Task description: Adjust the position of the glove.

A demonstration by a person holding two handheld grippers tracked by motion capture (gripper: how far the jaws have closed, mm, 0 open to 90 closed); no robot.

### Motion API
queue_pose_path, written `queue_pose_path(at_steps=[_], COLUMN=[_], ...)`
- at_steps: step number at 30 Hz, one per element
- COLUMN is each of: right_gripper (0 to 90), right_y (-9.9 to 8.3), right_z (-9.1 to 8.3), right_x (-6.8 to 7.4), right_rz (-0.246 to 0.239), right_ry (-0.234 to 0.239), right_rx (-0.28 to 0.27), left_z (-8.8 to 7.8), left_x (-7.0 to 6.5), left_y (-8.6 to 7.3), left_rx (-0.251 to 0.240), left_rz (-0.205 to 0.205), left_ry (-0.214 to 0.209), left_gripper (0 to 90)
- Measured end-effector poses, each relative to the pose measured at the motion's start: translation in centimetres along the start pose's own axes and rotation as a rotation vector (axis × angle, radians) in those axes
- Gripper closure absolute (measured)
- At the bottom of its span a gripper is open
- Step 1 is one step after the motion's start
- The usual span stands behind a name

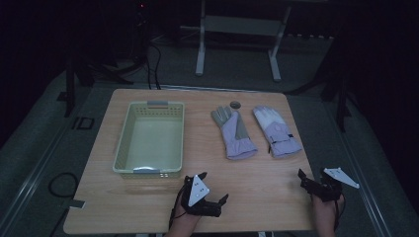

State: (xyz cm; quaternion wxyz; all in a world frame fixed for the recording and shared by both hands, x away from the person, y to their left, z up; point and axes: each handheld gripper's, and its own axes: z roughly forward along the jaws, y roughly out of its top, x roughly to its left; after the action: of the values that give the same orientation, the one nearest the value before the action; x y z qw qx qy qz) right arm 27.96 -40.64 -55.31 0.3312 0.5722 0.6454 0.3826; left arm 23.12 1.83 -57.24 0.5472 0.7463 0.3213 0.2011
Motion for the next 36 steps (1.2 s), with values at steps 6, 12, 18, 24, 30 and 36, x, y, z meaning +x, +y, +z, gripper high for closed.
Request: queue_pose_path(at_steps=[6,12,18,24,30,36], right_gripper=[12.0,11.9,11.9,11.9,11.6,14.5], right_y=[0.0,0.1,0.4,1.5,4.1,7.0], right_z=[0.0,0.2,0.2,-0.7,-2.0,-2.6], right_x=[0.1,0.1,0.0,-0.2,0.2,1.1], right_rz=[-0.010,-0.008,-0.016,-0.015,-0.034,-0.042], right_ry=[-0.015,-0.018,-0.021,-0.008,-0.023,-0.009], right_rx=[0.001,0.038,0.067,0.083,0.050,0.020], left_z=[0.0,0.0,0.0,0.0,0.0,0.0], left_x=[-0.2,-0.5,-0.6,-0.4,-0.5,-0.5], left_y=[0.0,0.0,0.0,0.0,0.0,0.0], left_rx=[-0.004,-0.012,-0.014,-0.014,-0.014,-0.014], left_rz=[0.018,0.045,0.053,0.034,0.049,0.047], left_ry=[0.008,0.002,-0.002,-0.013,-0.012,-0.016], left_gripper=[1.0,1.0,1.0,1.0,1.0,1.0])
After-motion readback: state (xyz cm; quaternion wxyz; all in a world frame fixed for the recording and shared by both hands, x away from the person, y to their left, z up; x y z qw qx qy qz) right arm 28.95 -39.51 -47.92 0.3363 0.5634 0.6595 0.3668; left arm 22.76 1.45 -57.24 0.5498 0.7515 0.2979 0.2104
